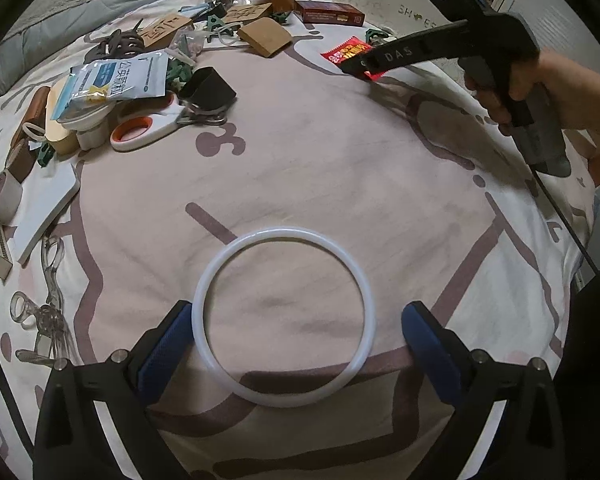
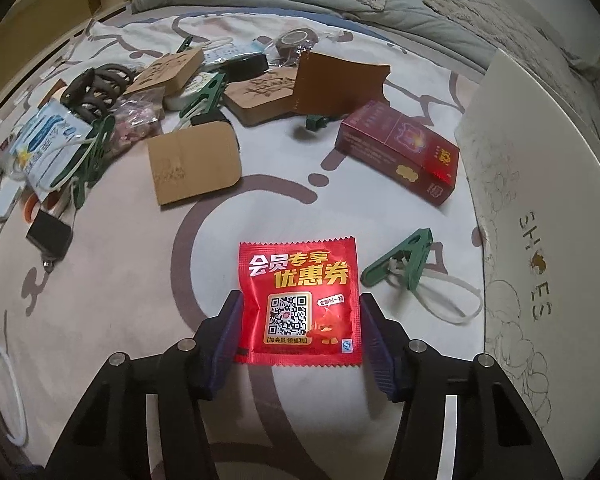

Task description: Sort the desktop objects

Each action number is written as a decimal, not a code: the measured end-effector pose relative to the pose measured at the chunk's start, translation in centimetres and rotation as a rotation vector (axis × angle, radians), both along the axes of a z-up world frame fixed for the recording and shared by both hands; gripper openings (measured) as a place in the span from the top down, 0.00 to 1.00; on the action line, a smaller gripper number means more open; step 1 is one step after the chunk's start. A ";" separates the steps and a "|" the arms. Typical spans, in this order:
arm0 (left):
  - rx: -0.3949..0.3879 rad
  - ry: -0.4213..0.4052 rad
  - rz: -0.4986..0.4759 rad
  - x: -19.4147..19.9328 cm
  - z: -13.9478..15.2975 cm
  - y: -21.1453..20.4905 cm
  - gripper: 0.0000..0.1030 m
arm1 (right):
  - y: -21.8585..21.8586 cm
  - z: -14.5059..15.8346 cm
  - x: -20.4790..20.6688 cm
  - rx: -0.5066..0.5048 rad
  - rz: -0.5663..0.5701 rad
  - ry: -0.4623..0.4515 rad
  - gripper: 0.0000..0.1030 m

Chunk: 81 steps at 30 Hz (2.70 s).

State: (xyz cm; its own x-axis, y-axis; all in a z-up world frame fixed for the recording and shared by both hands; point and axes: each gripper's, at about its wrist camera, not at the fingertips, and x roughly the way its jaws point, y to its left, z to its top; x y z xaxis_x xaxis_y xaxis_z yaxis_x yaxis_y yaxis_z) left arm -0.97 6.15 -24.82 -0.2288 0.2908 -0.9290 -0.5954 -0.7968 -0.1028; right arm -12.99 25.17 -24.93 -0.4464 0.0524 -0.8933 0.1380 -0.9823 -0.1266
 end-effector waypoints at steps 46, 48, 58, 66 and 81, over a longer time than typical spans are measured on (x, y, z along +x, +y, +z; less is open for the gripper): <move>0.043 0.016 0.151 -2.3 3.0 -2.5 0.18 | 1.7 1.1 3.5 -0.224 -0.088 -0.097 0.22; 0.040 0.012 0.144 -2.3 2.9 -2.3 0.18 | 1.2 1.0 3.3 -0.210 -0.080 -0.097 0.22; 0.042 0.001 0.118 -2.0 2.5 -2.2 0.18 | -1.6 -0.4 2.5 -0.055 0.005 -0.088 0.19; 0.042 0.000 0.128 -2.4 2.4 -2.5 0.18 | -2.3 -0.1 2.5 -0.064 0.080 -0.063 0.42; 0.057 0.057 0.184 -3.6 4.3 -3.2 0.18 | -2.4 2.4 3.5 -0.105 0.080 -0.038 0.57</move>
State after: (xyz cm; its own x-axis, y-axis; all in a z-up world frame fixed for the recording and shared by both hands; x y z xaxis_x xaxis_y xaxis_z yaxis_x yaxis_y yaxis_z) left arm -4.53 2.98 -20.48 -0.3350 0.2908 -0.8962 -0.4461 -0.8868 -0.1210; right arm -9.48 22.81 -22.50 -0.4111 -0.0774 -0.9083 0.2196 -0.9754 -0.0163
